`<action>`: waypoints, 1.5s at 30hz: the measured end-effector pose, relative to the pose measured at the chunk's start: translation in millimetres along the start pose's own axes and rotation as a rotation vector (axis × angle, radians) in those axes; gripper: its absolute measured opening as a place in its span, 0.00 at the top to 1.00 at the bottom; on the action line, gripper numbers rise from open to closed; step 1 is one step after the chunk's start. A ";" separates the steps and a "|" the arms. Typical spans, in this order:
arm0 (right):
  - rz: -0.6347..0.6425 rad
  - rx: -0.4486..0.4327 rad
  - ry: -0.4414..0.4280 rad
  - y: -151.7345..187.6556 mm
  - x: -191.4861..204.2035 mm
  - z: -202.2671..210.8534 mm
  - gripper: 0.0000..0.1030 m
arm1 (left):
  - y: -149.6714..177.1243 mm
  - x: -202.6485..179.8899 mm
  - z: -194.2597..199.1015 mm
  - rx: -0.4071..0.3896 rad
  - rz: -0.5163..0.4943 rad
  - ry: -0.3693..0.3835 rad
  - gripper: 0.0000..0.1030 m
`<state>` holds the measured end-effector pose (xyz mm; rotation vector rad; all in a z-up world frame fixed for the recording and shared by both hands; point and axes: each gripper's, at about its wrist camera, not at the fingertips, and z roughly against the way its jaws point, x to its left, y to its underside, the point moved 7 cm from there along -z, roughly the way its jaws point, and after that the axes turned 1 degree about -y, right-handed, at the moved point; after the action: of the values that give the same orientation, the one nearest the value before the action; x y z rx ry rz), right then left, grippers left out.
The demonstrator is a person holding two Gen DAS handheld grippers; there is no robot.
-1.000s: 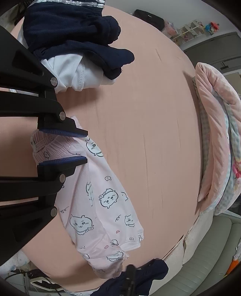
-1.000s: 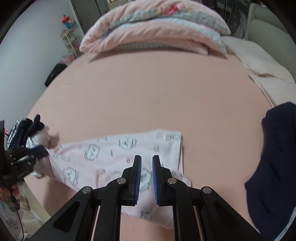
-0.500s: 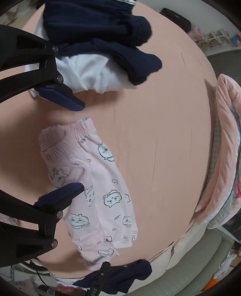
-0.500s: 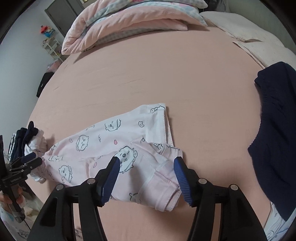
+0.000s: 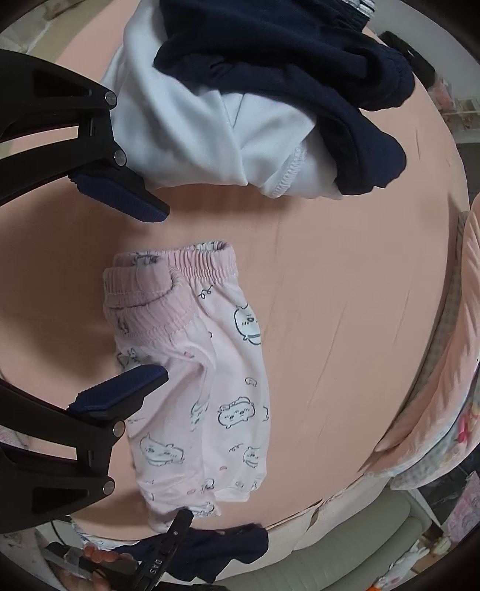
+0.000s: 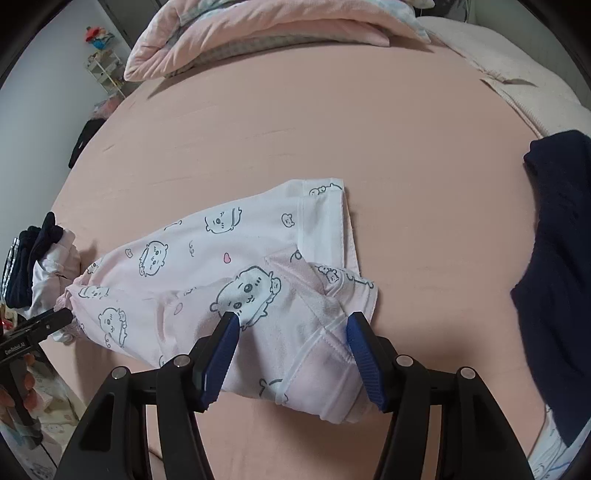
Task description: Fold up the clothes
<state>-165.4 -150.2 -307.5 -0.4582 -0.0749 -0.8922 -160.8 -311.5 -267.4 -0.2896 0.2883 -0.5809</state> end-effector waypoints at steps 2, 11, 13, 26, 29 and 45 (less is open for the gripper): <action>-0.010 0.002 -0.003 0.7 -0.8 -2.8 0.42 | 1.6 -0.9 -3.4 0.003 -0.002 0.006 0.23; -0.024 -0.015 0.009 2.0 -3.0 -9.9 0.42 | 10.6 3.5 -11.8 -0.028 0.046 0.037 0.48; -0.023 -0.022 0.011 2.9 -3.0 -10.1 0.42 | 13.5 5.6 -13.9 -0.026 0.054 0.033 0.52; 0.075 -0.066 0.154 13.9 6.7 -24.6 0.74 | 22.0 -1.3 -13.9 -0.086 -0.012 -0.044 0.68; 0.047 -0.092 0.129 15.1 6.9 -18.3 0.81 | 25.3 -0.5 -8.9 -0.101 -0.016 -0.049 0.69; 0.080 -0.209 0.155 20.7 23.0 24.7 0.83 | 61.3 4.7 34.5 -0.157 -0.009 -0.014 0.75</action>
<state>-131.9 -145.6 -286.8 -0.5802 0.1792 -0.8575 -114.9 -258.9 -257.8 -0.4466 0.3196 -0.5658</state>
